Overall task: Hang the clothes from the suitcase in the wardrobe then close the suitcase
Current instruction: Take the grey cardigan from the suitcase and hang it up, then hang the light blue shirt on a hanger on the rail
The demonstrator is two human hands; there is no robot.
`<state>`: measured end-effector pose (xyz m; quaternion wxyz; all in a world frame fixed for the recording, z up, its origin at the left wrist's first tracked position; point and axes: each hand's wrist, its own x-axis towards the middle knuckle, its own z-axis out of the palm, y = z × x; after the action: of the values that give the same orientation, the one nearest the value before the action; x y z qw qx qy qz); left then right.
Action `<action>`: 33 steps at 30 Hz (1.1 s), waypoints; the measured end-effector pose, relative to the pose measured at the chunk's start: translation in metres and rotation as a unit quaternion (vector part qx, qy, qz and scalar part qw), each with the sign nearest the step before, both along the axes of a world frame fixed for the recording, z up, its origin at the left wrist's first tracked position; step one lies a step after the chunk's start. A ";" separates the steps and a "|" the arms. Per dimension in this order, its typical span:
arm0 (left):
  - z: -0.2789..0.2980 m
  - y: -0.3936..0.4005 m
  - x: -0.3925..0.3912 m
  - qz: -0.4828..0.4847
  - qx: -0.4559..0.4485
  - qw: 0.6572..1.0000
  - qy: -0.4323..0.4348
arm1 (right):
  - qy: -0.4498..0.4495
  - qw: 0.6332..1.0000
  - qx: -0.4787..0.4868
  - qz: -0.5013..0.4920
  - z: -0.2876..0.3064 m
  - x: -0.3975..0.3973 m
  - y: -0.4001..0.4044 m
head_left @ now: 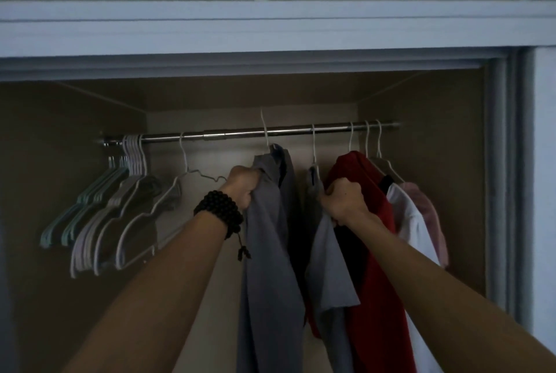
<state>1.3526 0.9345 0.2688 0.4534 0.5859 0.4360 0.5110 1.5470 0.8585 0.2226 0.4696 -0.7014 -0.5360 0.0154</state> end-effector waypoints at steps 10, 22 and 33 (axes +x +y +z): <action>-0.049 0.006 0.041 -0.022 -0.013 0.999 0.044 | 0.033 0.996 0.022 0.075 -0.005 0.027 0.016; -0.116 -0.079 -0.036 0.016 -0.050 0.990 0.130 | -0.017 0.993 0.110 0.037 -0.039 -0.014 -0.049; -0.199 -0.324 -0.262 0.101 -0.055 0.964 0.240 | -0.124 0.916 -0.010 0.382 -0.151 -0.230 -0.191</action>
<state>1.0903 0.6102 0.0700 0.3133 0.6179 0.6166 0.3740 1.3169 0.6680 0.0717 0.3510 -0.4441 -0.8167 0.1117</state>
